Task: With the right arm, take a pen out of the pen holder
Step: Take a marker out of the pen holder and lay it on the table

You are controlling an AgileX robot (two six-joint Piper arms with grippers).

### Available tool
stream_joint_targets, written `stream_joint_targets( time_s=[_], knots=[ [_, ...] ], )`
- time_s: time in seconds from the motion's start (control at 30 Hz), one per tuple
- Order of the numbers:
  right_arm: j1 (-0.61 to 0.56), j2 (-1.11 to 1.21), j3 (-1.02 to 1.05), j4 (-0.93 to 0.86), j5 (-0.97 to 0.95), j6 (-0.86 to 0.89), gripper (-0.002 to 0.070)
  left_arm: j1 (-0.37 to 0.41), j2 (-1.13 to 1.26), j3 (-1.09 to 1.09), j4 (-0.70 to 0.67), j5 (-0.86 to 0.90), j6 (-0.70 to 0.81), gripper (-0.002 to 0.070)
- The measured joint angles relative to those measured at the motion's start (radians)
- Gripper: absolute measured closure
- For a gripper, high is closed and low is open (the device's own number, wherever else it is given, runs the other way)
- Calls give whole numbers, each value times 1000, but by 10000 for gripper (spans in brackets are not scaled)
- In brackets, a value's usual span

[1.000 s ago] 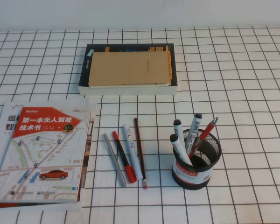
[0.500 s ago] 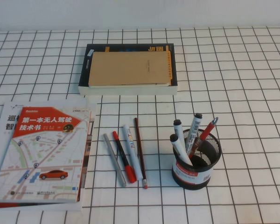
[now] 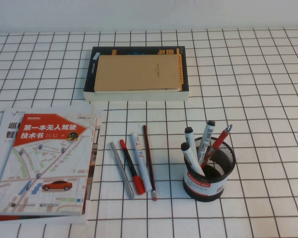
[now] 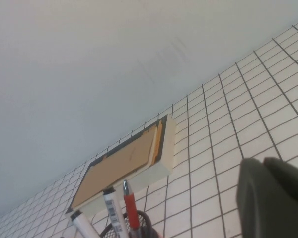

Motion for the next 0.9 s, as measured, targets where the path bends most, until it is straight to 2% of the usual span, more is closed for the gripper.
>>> stream_joint_targets(
  time_s=[0.47,0.6,0.7,0.9],
  knots=[
    [0,0,0,18,-25,-71,692,0,0,0,0,0,0,679],
    [0,29,-78,11,9,-71,692,0,0,0,0,0,0,679],
    [0,132,-180,-28,96,-71,692,0,0,0,0,0,0,679],
    [0,452,-405,-142,388,-73,692,0,0,0,0,0,0,679]
  ],
)
